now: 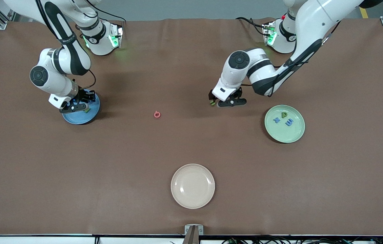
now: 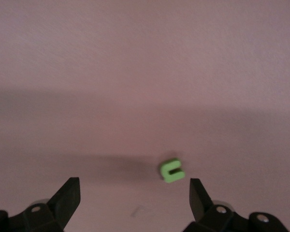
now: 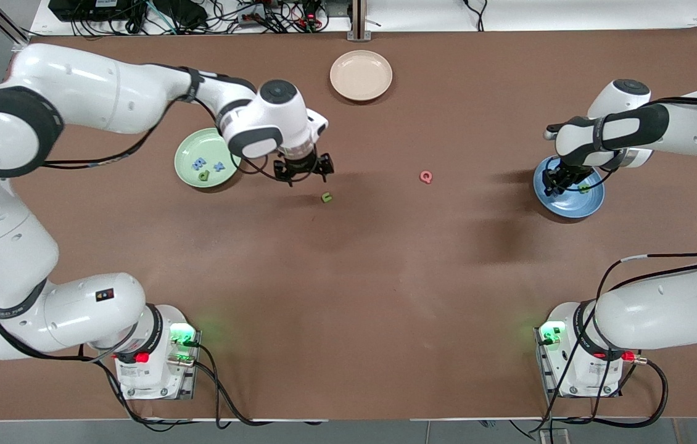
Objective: Sort uppercase to blue plate, lowercase to green plate
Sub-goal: 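Grasp green n with the left gripper while the right gripper reaches pink Q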
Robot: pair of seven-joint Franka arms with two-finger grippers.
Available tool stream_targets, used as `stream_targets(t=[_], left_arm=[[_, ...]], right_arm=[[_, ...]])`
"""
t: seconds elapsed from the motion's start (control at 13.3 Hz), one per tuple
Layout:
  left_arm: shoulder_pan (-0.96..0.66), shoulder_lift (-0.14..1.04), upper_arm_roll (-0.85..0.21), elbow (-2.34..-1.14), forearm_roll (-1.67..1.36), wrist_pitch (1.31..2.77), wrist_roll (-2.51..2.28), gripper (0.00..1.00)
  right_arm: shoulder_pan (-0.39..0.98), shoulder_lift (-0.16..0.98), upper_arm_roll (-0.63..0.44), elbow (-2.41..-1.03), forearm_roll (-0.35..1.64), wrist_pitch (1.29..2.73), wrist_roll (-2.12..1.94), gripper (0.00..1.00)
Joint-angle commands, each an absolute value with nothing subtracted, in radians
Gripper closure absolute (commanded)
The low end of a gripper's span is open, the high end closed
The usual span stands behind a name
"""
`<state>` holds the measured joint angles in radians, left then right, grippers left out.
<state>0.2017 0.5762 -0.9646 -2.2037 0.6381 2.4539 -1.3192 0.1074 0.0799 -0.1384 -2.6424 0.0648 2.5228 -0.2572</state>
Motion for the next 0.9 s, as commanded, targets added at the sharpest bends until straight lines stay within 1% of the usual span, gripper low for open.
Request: stream_targets(t=[0.0, 0.15, 0.3, 0.38, 0.45, 0.53, 0.68, 0.83], left_arm=[[0.068, 0.594, -0.858, -2.184, 0.652, 2.494, -1.373, 0.01], [-0.004, 0.612, -0.799, -2.172, 0.652, 2.517, -1.387, 0.01], [-0.037, 0.62, -0.766, -2.171, 0.652, 2.555, -1.397, 0.02], [-0.052, 0.621, -0.75, -2.166, 0.653, 2.566, -1.397, 0.06], [-0.069, 0.626, -0.735, -2.163, 0.653, 2.568, -1.397, 0.14], [-0.093, 0.641, -0.709, -2.145, 0.669, 2.569, -1.397, 0.21], [-0.095, 0.655, -0.701, -2.135, 0.69, 2.569, -1.397, 0.29], [-0.094, 0.657, -0.701, -2.132, 0.696, 2.569, -1.397, 0.4]], right_arm=[[0.074, 0.051, -0.12, -2.663, 0.054, 2.528, -0.262, 0.0], [0.08, 0.048, -0.118, -2.655, 0.055, 2.516, -0.25, 0.0], [0.101, 0.046, -0.109, -2.635, 0.058, 2.51, -0.22, 0.0], [0.144, 0.049, -0.109, -2.619, 0.058, 2.505, -0.168, 0.0], [0.197, 0.049, -0.107, -2.599, 0.058, 2.497, -0.075, 0.0], [0.272, 0.052, -0.107, -2.561, 0.063, 2.484, 0.042, 0.0], [0.368, 0.081, -0.107, -2.507, 0.069, 2.485, 0.179, 0.0], [0.476, 0.142, -0.107, -2.442, 0.098, 2.496, 0.327, 0.0]])
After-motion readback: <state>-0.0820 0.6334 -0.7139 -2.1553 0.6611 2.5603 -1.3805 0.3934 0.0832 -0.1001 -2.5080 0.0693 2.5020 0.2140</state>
